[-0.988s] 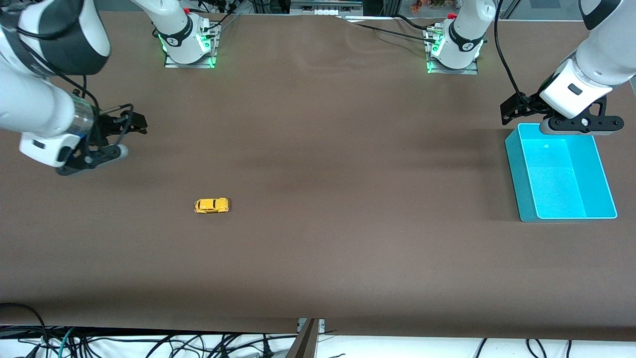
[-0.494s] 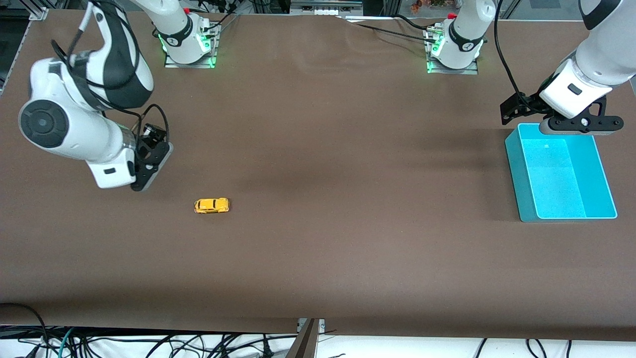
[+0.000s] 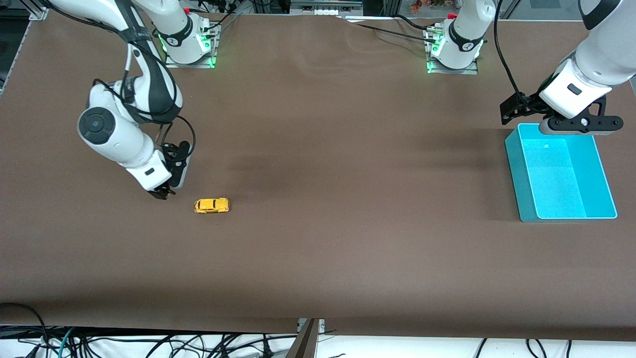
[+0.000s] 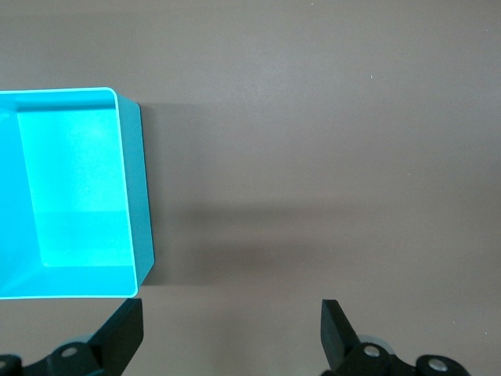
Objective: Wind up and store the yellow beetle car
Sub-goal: 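Move the right gripper over the yellow beetle car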
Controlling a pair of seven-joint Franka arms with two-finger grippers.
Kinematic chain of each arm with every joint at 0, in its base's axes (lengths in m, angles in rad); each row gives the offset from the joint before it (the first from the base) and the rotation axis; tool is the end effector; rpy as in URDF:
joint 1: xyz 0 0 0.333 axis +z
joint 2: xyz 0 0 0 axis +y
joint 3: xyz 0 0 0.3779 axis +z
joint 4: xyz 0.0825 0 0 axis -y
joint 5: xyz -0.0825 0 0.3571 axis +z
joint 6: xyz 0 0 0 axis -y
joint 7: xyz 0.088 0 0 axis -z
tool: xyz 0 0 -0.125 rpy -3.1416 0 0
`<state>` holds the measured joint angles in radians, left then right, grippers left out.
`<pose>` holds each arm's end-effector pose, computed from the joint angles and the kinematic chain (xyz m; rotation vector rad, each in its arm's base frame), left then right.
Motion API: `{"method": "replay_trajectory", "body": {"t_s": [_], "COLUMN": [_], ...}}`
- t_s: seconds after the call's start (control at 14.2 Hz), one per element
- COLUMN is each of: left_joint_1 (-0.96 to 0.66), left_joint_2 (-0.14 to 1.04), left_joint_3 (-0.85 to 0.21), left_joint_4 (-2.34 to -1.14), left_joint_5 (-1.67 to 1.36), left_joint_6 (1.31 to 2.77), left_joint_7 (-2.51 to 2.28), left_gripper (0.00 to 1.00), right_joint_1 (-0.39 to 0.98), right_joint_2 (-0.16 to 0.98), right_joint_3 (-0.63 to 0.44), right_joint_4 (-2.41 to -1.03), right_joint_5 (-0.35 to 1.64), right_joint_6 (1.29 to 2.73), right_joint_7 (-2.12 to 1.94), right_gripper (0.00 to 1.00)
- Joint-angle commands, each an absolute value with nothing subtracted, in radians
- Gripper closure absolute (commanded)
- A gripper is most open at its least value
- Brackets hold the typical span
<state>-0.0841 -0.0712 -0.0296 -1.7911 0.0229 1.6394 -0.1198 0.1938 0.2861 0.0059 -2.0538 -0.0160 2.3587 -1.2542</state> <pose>0.4955 -0.0544 0.6127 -3.1052 -0.0059 0.1198 0.5785 0.1165 0.3599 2.3226 2.0888 0.0178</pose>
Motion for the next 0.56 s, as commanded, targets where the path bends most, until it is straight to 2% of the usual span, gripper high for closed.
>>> {"method": "replay_trajectory", "body": {"t_s": [0.0,0.49], "left_joint_1": [-0.08,-0.08], "left_joint_2": [-0.072,-0.077], "left_joint_3": [-0.032,-0.034], "left_joint_4": [-1.773,-1.772], "left_joint_5": [0.009,0.008], "left_joint_6": [1.618,1.617], "left_joint_7": [-0.132,-0.132], "left_gripper": [0.0,0.0], "right_joint_1": [0.196,0.195], "right_joint_2": [0.305,0.416], "right_joint_3": [0.037,0.061], "right_joint_4": [-2.112,-2.077], "right_joint_5": [-0.018,-0.025], "right_joint_6": [2.45,2.58], "right_joint_7": [-1.296,-1.362], "right_gripper": [0.01,0.01]}}
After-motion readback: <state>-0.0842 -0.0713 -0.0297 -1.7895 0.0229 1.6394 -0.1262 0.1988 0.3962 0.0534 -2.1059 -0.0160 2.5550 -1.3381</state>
